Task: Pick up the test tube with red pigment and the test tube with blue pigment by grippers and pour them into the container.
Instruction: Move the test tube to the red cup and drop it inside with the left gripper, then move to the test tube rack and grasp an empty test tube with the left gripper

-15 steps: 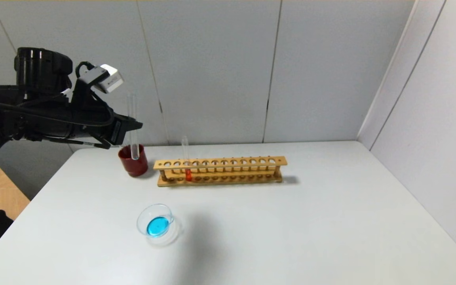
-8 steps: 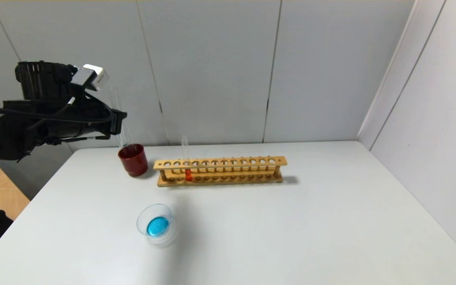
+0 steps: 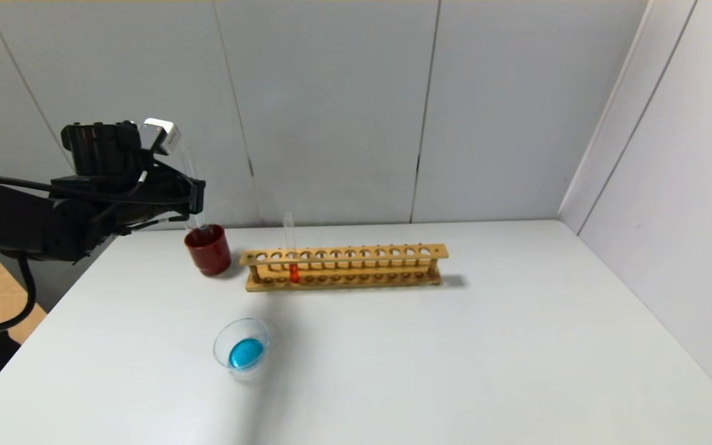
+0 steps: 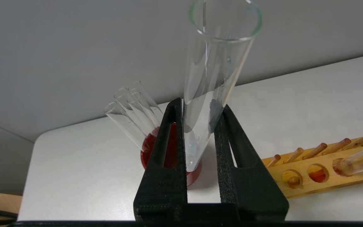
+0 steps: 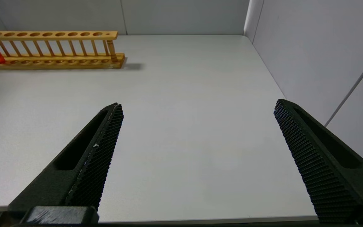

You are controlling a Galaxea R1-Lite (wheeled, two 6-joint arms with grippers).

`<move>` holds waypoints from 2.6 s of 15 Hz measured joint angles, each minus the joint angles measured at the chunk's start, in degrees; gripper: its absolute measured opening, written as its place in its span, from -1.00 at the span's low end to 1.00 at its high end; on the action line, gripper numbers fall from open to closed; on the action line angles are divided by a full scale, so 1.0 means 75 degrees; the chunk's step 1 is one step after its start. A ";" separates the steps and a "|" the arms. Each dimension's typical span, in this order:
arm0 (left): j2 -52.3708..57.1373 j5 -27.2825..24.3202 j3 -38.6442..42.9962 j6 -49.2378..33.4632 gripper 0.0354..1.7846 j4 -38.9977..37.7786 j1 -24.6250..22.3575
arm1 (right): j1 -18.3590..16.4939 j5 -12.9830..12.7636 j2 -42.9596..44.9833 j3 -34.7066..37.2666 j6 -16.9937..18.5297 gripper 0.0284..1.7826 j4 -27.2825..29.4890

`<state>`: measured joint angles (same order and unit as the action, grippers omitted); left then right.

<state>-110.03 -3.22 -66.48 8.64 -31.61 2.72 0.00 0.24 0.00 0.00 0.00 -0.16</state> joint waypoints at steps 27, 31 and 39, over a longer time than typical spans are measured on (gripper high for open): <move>-0.1768 -0.0140 -0.1005 -0.0150 -0.68 -0.0081 -0.0257 | 0.0000 0.0000 0.0000 0.0000 0.0000 0.96 0.0000; -0.1877 -0.0143 -0.1037 -0.0154 -0.68 -0.0073 -0.0257 | 0.0000 -0.0003 0.0000 0.0000 0.0000 0.96 0.0000; -0.1754 -0.0117 -0.0988 -0.0143 0.25 -0.0393 -0.0254 | 0.0000 0.0000 0.0000 0.0000 0.0000 0.96 0.0000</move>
<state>-123.19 -4.10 -73.89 7.57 -34.56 0.82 0.00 0.24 0.00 0.00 0.00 -0.16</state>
